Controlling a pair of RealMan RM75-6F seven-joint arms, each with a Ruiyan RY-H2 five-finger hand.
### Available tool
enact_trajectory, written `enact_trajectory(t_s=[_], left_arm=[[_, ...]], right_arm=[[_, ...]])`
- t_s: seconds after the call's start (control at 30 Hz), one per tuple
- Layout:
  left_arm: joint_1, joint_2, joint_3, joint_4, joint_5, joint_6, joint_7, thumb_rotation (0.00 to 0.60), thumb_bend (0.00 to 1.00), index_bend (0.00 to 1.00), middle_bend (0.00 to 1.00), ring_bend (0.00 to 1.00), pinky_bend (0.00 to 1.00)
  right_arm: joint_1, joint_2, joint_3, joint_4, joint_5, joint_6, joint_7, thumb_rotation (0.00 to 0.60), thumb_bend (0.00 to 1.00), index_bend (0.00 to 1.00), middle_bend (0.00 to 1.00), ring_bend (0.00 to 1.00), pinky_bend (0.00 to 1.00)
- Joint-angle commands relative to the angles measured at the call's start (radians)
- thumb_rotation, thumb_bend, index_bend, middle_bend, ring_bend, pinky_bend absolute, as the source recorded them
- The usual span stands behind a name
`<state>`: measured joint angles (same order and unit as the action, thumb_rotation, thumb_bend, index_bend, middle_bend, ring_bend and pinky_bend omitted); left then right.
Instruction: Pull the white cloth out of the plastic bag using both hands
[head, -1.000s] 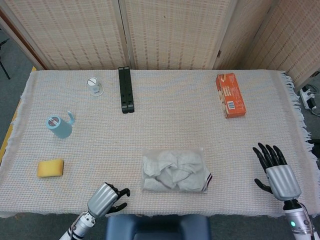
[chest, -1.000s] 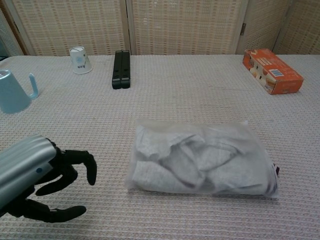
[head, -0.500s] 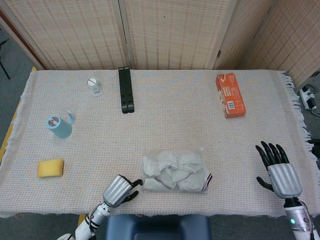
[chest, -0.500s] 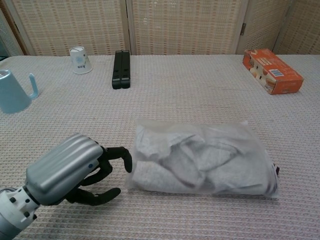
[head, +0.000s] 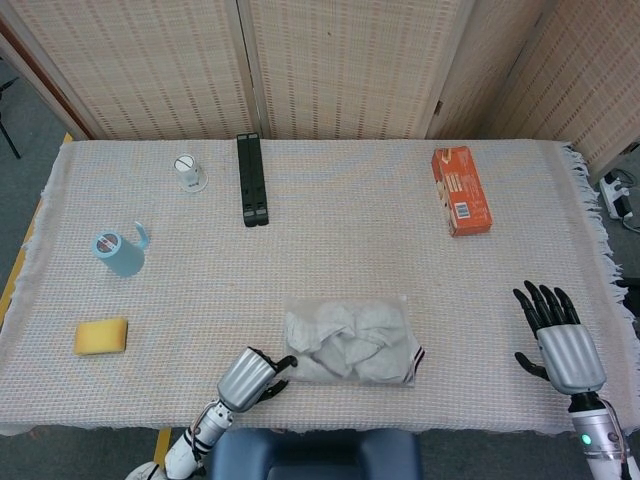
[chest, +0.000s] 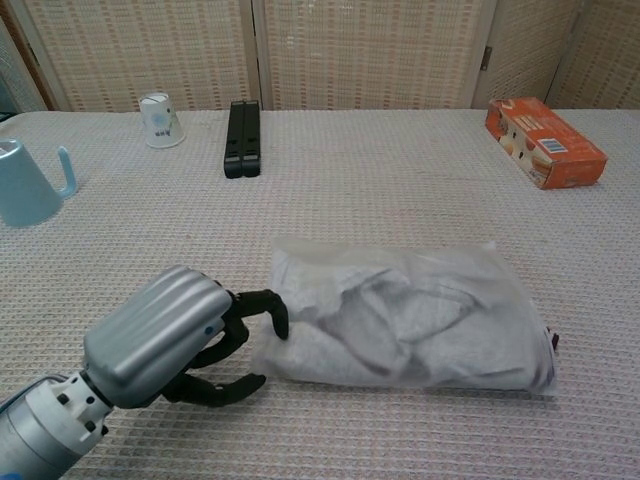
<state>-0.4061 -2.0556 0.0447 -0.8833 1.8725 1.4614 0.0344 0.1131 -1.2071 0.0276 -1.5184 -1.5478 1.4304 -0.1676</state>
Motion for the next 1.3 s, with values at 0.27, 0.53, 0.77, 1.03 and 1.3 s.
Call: enact_trajectory(t_s=[0.27,0.53,0.77,1.03,1.3], left_arm=[[-0.019,-0.052,0.008,0.07,-0.023,0.0,-0.013,0.6,0.48,0.59,1.0,1.0,1.0],[-0.031,-0.069,0.019,0.118,-0.024,0.031,-0.032,0.6,0.5,0.68,1.0,1.0,1.0],[-0.032,-0.056,0.041,0.122,-0.017,0.062,-0.046,0.6,0.49,0.72,1.0,1.0,1.0],[-0.037,-0.035,0.05,0.092,-0.014,0.085,-0.034,0.6,0.5,0.74,1.0,1.0,1.0],[-0.038,-0.022,0.055,0.074,-0.022,0.079,-0.018,0.6,0.5,0.75,1.0,1.0,1.0]], right_arm=[[-0.002,0.005,-0.001,-0.006,-0.001,0.007,0.002,0.6,0.12,0.0,0.0,0.0,0.0],[-0.001,0.003,-0.006,-0.006,-0.005,0.004,-0.004,0.6,0.12,0.0,0.0,0.0,0.0],[0.03,-0.043,-0.025,0.045,-0.043,-0.039,0.03,0.6,0.12,0.0,0.0,0.0,0.0],[0.103,-0.119,-0.052,0.143,-0.12,-0.104,0.222,0.6,0.15,0.23,0.0,0.0,0.0],[0.146,-0.19,-0.077,0.223,-0.139,-0.163,0.291,0.6,0.21,0.43,0.0,0.0,0.0]])
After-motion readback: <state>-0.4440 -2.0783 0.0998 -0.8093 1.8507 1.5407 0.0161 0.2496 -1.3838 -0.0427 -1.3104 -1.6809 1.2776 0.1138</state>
